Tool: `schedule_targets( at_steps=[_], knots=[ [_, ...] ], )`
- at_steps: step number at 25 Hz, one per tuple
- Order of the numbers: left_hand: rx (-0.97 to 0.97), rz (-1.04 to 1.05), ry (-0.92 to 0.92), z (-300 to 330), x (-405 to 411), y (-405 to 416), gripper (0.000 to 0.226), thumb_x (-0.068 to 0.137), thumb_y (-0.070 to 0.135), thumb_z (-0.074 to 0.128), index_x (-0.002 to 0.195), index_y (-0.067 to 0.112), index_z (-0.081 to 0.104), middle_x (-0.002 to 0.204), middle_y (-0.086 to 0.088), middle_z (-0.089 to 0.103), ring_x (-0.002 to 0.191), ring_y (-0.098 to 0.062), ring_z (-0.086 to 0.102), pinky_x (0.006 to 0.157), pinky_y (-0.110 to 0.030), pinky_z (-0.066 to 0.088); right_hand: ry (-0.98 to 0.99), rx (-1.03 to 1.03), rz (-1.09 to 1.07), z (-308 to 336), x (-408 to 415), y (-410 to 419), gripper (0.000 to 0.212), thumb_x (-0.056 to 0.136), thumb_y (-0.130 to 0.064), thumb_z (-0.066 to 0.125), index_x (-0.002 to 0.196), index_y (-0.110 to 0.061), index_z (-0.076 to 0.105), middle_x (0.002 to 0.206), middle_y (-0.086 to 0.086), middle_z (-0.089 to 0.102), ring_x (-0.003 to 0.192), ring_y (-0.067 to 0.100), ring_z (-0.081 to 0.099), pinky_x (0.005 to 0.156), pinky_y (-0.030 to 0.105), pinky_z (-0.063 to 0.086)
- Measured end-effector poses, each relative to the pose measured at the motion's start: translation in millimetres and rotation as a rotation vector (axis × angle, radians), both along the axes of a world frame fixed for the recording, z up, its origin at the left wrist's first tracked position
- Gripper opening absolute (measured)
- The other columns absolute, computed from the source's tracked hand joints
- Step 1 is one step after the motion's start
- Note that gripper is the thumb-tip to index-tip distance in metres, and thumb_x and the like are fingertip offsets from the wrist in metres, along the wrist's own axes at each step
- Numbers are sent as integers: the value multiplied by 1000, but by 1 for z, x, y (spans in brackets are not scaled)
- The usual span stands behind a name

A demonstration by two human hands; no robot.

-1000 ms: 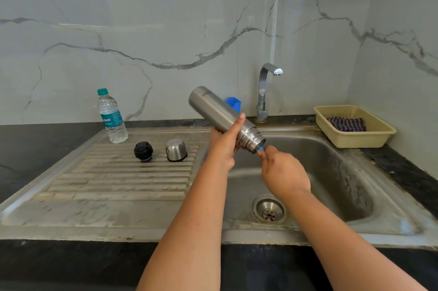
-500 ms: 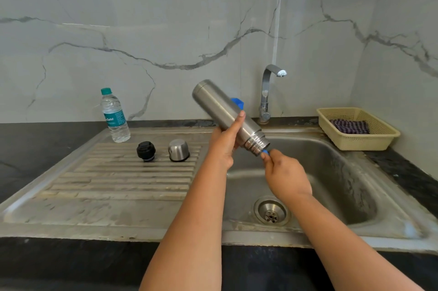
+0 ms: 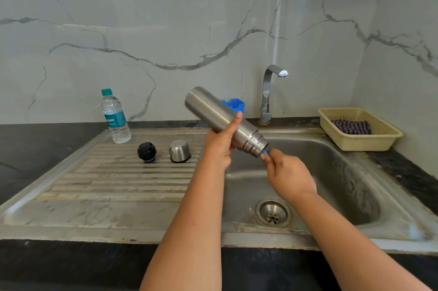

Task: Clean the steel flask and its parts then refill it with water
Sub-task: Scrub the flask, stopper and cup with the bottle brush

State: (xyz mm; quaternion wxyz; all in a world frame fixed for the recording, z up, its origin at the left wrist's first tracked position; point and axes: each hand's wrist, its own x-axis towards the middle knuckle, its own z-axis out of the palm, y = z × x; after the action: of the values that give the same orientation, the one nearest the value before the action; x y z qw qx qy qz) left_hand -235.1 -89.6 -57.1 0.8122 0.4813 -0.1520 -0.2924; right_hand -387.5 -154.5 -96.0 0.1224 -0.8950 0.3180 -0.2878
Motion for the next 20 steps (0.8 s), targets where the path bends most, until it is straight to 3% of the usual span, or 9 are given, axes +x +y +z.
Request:
schedule_targets(
  at_steps=[2, 5, 6, 7, 11, 15, 17, 19, 20],
  knots=[
    [-48, 27, 29, -2, 4, 1, 54, 73, 22, 85, 120, 11, 60, 110, -5, 72, 98, -16, 69, 90, -38, 57, -49, 185, 137, -2, 5, 2, 31, 101, -34, 42, 83, -14, 56, 58, 1, 49, 52, 24, 49, 51, 30, 32],
    [-143, -167, 39, -1, 10, 10, 50, 75, 17, 77, 121, 6, 59, 109, -10, 70, 103, -22, 66, 98, -44, 52, -381, 1292, 453, 3, 6, 12, 36, 103, -32, 40, 77, -10, 53, 53, -4, 24, 40, 8, 18, 39, 20, 18],
    [-150, -218, 33, 0, 9, 12, 45, 78, 17, 75, 119, 7, 60, 107, -10, 70, 102, -22, 66, 96, -42, 53, -414, 1388, 466, 1, 6, 12, 36, 103, -32, 40, 77, -10, 52, 53, -4, 21, 40, 7, 16, 37, 17, 16],
    [-125, -239, 12, 1, 8, 12, 39, 81, 17, 73, 117, 9, 60, 105, -8, 70, 101, -21, 65, 92, -39, 54, -417, 1292, 415, -1, 5, 9, 37, 103, -32, 40, 75, -10, 52, 52, -4, 24, 40, 7, 18, 37, 17, 18],
    [-77, -150, 64, 1, 6, 4, 19, 93, 4, 61, 111, 10, 57, 102, -9, 67, 93, -19, 64, 84, -35, 53, -159, 261, 20, -5, 2, -8, 33, 101, -35, 43, 82, -12, 59, 63, 0, 55, 59, 21, 53, 51, 27, 37],
    [-37, -14, 101, -2, 0, -2, 47, 85, 26, 75, 126, 14, 53, 116, -8, 67, 102, -20, 64, 74, -37, 55, 10, -80, -37, -1, 2, -3, 22, 100, -37, 43, 93, -20, 55, 64, -1, 52, 58, 26, 50, 51, 30, 32],
    [-24, 16, 106, -5, 2, 0, 53, 81, 28, 79, 126, 16, 54, 115, -7, 68, 103, -20, 65, 74, -36, 56, -25, 126, 117, -3, 6, -1, 27, 100, -37, 44, 89, -17, 60, 60, -3, 46, 55, 22, 46, 49, 28, 30],
    [-72, -47, 106, -5, 7, 6, 49, 84, 20, 76, 127, 11, 55, 114, -9, 67, 101, -21, 65, 75, -35, 56, -258, 882, 313, 1, 7, 3, 34, 102, -34, 43, 89, -9, 64, 56, -3, 33, 46, 14, 30, 44, 23, 21],
    [-106, -103, 111, -3, 8, 8, 47, 85, 17, 73, 128, 8, 55, 115, -10, 67, 102, -22, 64, 76, -35, 56, -341, 1134, 339, 4, 4, 4, 36, 102, -33, 43, 90, -6, 64, 56, -2, 28, 44, 11, 22, 43, 21, 16]
  ],
)
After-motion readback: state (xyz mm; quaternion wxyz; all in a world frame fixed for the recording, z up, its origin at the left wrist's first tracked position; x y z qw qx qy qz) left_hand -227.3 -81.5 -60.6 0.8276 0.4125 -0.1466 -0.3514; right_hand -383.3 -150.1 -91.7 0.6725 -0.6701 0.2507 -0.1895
